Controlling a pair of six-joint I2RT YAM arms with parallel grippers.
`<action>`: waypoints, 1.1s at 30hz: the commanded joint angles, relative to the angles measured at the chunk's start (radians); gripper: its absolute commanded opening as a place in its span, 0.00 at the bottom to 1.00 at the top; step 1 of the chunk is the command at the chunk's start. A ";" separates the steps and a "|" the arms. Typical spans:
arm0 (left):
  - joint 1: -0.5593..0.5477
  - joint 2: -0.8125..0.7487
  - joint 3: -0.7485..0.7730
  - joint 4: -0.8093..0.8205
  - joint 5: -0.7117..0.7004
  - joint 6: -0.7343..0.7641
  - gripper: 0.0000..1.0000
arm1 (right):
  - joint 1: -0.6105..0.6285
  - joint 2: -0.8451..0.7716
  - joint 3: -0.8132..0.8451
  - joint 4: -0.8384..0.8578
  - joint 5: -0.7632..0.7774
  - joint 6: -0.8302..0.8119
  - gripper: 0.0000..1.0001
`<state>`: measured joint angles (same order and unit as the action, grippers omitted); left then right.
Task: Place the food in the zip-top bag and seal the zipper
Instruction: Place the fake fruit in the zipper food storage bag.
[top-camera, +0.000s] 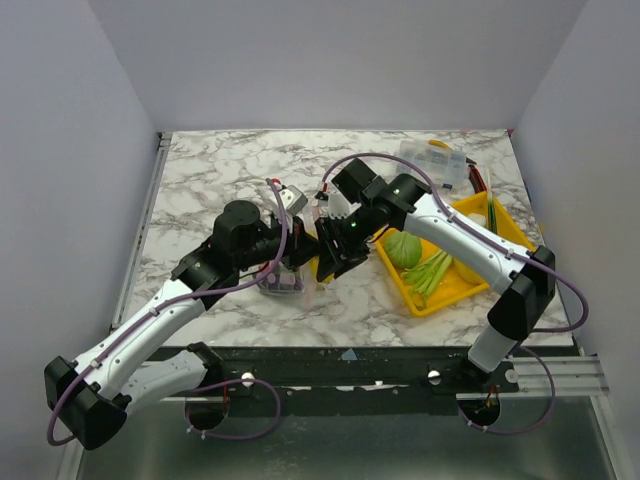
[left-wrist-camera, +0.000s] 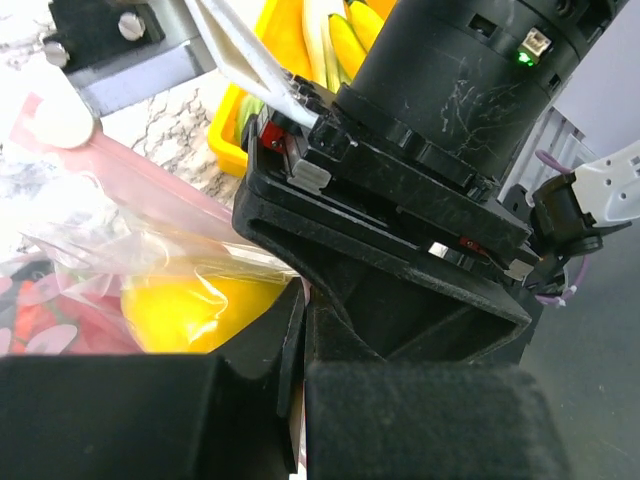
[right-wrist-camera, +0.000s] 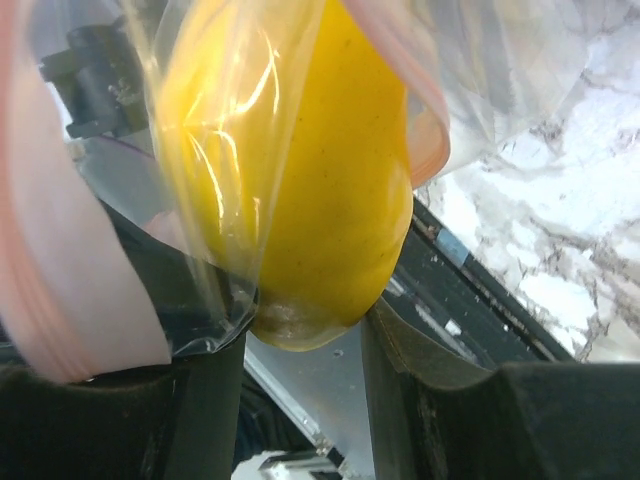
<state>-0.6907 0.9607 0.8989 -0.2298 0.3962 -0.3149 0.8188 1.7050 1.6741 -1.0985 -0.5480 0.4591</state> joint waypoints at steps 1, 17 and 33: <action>-0.029 -0.046 -0.032 0.084 0.242 -0.058 0.00 | -0.013 -0.024 -0.062 0.378 0.109 0.031 0.00; -0.028 -0.262 -0.166 0.266 0.047 -0.247 0.00 | -0.048 -0.111 -0.309 0.844 0.109 0.469 0.22; -0.025 -0.189 0.050 -0.082 -0.346 -0.327 0.00 | -0.076 -0.191 -0.311 0.756 0.120 0.631 0.81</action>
<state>-0.7094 0.7082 0.7944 -0.0982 0.2428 -0.6048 0.7124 1.5223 1.2232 -0.1493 -0.4919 1.2442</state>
